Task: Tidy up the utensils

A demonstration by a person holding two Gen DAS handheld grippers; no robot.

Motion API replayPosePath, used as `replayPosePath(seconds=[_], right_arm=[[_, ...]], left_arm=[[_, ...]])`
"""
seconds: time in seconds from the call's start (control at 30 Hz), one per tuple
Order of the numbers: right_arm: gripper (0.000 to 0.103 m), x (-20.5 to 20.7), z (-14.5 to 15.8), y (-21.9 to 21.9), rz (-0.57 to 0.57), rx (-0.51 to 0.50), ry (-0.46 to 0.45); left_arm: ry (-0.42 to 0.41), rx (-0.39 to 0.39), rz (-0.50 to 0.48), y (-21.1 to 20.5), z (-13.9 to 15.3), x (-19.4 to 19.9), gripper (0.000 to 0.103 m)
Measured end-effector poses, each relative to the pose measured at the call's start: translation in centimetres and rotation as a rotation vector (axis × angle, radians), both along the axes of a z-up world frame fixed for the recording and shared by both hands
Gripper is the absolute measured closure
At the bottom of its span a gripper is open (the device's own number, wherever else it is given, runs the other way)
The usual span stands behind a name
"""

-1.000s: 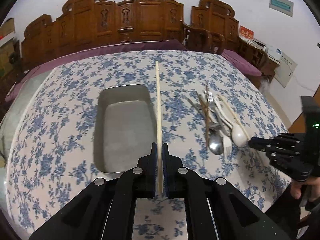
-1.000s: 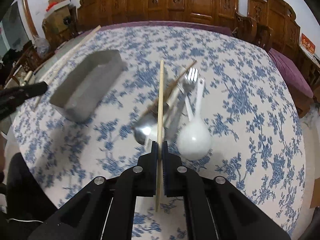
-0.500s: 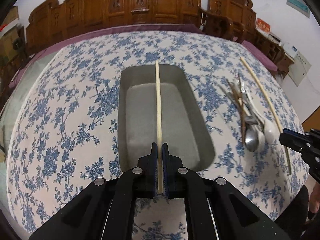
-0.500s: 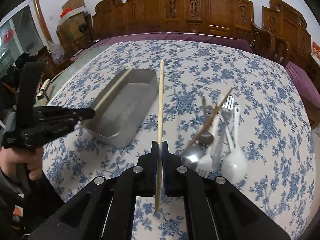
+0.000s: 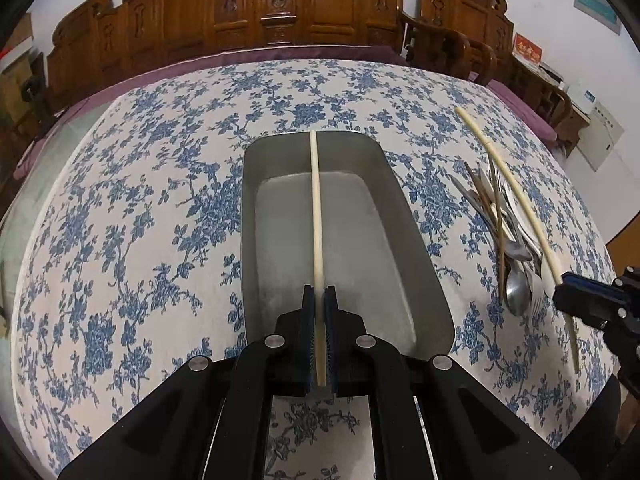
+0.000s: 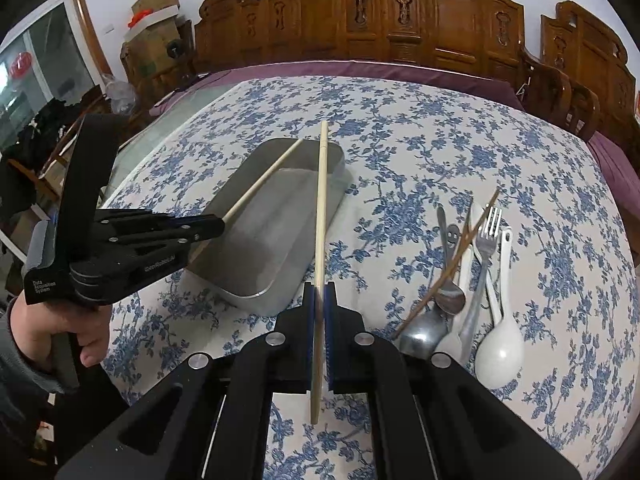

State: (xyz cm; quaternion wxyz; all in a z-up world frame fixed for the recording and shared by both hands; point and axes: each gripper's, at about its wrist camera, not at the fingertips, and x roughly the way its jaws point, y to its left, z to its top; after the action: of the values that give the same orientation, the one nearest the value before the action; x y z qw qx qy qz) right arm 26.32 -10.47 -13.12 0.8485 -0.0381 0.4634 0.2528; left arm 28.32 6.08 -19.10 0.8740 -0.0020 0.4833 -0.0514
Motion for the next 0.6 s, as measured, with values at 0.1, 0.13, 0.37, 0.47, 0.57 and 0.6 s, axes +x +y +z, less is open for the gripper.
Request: replayPosePath(seconds=[0.1,0.13,0.37,0.47,0.57,0.6], right_arm=[[0.097,0.1,-0.2,0.5,0.007,-0.002,0.003],[0.097,0.2,-0.3,0.8,0.008,-0.002,0.003],[0.097,1.3,-0.8,2.8,0.023,0.01,0.011],[0.097,2.1,-1.1,4.0,0.027,0.027,0.014],[0.097,3.0,-1.6,5.4,0.026,0.043,0.02],[0.097,3.4,-1.7,5.9,0.026,0.045,0.018]], left_arm=[[0.001,0.0,-0.004,0.1,-0.1,0.4,0.099],[0.002,0.001,-0.006,0.1,-0.2,0.4,0.099],[-0.025,-0.023,0.007,1.5,0.6,0.0,0.098],[-0.039,-0.022,0.012,2.4,1.1,-0.5,0.097],[-0.061,-0.013,0.015,3.4,1.9,-1.2,0.097],[-0.066,-0.011,0.016,3.8,2.1,-1.3,0.097]])
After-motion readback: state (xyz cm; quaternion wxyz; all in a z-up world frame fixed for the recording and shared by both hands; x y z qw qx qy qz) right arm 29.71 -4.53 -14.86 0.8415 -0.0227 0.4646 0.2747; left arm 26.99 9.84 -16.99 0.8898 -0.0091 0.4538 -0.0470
